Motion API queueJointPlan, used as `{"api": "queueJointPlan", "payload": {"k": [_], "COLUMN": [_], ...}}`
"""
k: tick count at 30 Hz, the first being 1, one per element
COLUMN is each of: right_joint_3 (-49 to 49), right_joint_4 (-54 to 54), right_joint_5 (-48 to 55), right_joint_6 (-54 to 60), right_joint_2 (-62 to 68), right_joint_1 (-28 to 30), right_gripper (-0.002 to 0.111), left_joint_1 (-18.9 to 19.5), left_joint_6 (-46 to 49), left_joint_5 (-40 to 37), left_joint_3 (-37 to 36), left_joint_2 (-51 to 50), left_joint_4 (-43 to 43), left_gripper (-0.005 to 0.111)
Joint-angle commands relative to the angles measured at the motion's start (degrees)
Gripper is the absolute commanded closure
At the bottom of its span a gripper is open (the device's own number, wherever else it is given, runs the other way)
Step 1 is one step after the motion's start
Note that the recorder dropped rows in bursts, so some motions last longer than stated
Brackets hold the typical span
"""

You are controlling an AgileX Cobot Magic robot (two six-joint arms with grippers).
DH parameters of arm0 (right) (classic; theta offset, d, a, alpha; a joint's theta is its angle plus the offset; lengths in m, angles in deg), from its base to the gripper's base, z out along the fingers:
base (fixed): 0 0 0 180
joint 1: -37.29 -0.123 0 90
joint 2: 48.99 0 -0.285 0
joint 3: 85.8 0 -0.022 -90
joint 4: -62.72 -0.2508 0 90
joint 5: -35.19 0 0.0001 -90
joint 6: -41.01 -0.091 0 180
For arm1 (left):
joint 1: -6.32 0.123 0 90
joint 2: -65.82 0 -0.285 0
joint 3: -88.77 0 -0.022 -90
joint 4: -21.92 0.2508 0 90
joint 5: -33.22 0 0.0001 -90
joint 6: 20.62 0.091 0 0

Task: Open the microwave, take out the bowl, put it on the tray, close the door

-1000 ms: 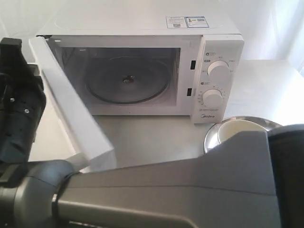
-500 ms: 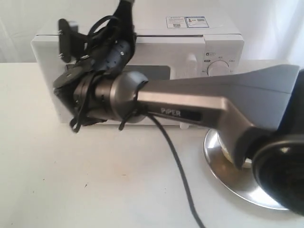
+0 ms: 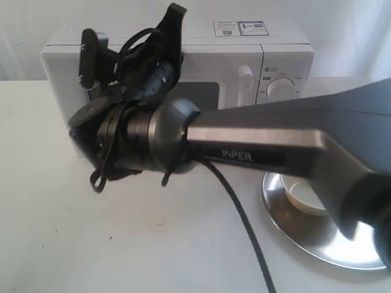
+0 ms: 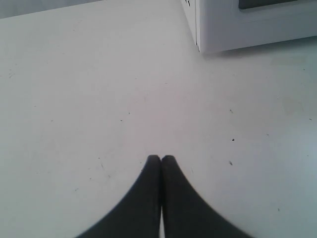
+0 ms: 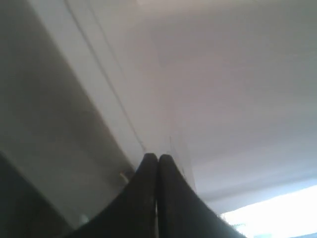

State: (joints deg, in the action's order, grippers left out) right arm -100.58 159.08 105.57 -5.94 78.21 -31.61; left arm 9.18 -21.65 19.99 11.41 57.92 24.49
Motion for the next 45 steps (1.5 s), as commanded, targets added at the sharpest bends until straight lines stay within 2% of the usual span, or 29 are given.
{"api": "queueJointPlan", "payload": {"k": [1,12,16,21,34,36,38,40,42,45], "right_joint_3": [8.93,45.47,53.19,54.77,54.77,54.77,54.77,55.39,56.89,61.34], "right_joint_4": [-0.41,-4.03,-11.98,-17.96,-18.52,-21.15,-24.12,-24.54,-25.94,-31.54], "right_joint_5": [-0.42,-0.42,-0.42,-0.42,-0.42,-0.42,-2.66,-13.62,-31.91,-50.26], "right_joint_6": [-4.21,-31.20,-42.68,-45.25,-44.98,-52.37,-63.99,-72.32,-73.61,-73.61], "right_joint_2": [-7.46,-37.53,-46.19,-52.34,-55.97,-58.23,-62.50,-67.95,-73.47,-83.36], "right_joint_1": [-4.20,-17.85,-22.70,-23.72,-23.72,-23.57,-20.08,-13.52,-2.70,15.41], "right_gripper": [0.108,0.108,0.108,0.108,0.108,0.108,0.108,0.108,0.108,0.108], "left_joint_1": [-0.24,-0.24,-0.24,-0.24,-0.24,-0.24,-0.24,-0.24,-0.24,-0.24], "left_joint_6": [-0.20,-0.20,-0.20,-0.20,-0.20,-0.20,-0.20,-0.20,-0.20,-0.20], "left_joint_5": [-0.07,-0.07,-0.07,-0.07,-0.07,-0.07,-0.07,-0.07,-0.07,-0.07], "left_joint_3": [0.14,0.14,0.14,0.14,0.14,0.14,0.14,0.14,0.14,0.14], "left_joint_2": [0.12,0.12,0.12,0.12,0.12,0.12,0.12,0.12,0.12,0.12], "left_joint_4": [-0.37,-0.37,-0.37,-0.37,-0.37,-0.37,-0.37,-0.37,-0.37,-0.37], "left_gripper": [0.107,0.107,0.107,0.107,0.107,0.107,0.107,0.107,0.107,0.107]}}
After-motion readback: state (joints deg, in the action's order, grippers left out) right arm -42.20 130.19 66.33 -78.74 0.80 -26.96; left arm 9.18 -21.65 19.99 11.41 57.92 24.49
